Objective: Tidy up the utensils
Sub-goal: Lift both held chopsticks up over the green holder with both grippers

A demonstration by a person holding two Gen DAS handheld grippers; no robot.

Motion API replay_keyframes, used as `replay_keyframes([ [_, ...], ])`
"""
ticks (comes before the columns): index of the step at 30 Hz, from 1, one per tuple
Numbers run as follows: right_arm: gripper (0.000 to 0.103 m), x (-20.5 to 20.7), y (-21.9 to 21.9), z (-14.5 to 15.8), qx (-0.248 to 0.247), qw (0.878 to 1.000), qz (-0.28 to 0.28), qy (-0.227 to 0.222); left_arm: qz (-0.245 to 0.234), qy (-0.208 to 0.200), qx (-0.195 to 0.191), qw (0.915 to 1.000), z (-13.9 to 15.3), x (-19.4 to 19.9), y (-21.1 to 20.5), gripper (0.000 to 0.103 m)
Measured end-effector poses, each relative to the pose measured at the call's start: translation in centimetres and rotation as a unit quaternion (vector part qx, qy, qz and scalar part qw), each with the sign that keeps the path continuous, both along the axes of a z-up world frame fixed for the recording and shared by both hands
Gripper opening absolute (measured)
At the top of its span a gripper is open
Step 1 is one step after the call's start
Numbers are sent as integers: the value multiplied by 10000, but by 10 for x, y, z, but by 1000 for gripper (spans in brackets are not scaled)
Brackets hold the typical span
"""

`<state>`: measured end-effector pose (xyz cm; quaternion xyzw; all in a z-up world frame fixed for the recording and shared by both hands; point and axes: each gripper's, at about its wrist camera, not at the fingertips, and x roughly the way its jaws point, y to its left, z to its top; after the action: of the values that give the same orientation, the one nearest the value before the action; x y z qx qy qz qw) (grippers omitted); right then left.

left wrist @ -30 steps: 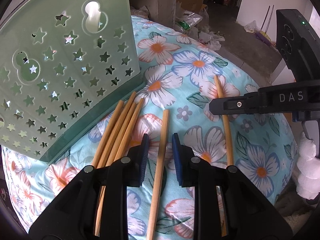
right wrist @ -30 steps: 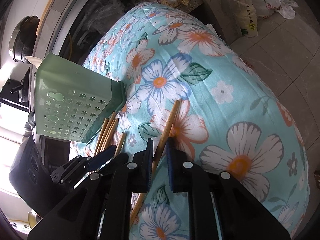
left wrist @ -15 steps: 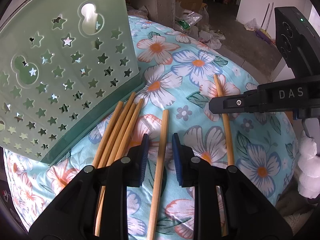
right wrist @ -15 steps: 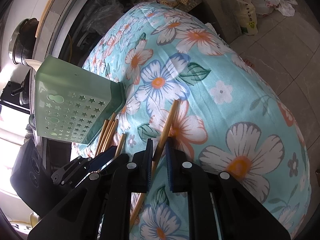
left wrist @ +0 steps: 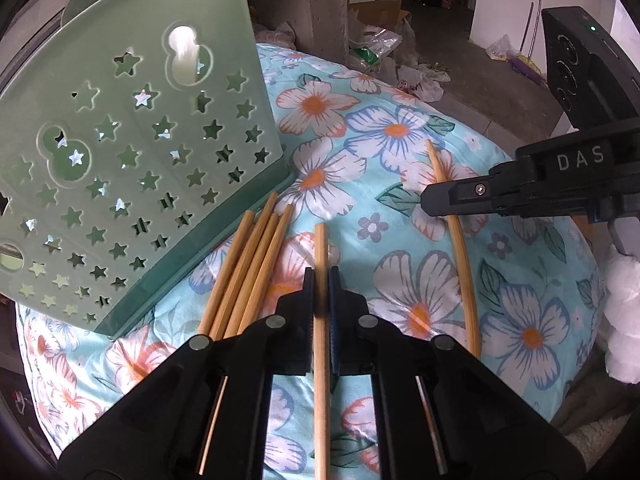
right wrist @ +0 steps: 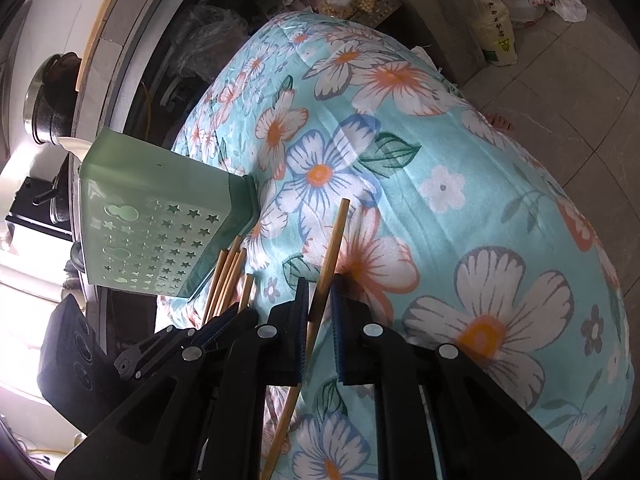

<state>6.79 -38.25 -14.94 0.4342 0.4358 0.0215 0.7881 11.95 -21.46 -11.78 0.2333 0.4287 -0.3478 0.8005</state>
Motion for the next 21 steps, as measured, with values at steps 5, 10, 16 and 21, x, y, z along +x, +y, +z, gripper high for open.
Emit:
replay_keyframes([
  [5,9,-5,1,25,-221,9990,-12,-381,196,93,-386,9990,23,7,20,6],
  [10,8,-12,8,64,-769,9928,127,-911,379,28,-1139,9928,69,12,50,6],
  [16,7,-19,20,110,-1387,9780,316,-1527,613,-224,-2062,9763,137,12,93,6],
  [21,6,-24,27,133,-1620,9683,396,-1860,800,-612,-2757,9560,194,17,129,6],
])
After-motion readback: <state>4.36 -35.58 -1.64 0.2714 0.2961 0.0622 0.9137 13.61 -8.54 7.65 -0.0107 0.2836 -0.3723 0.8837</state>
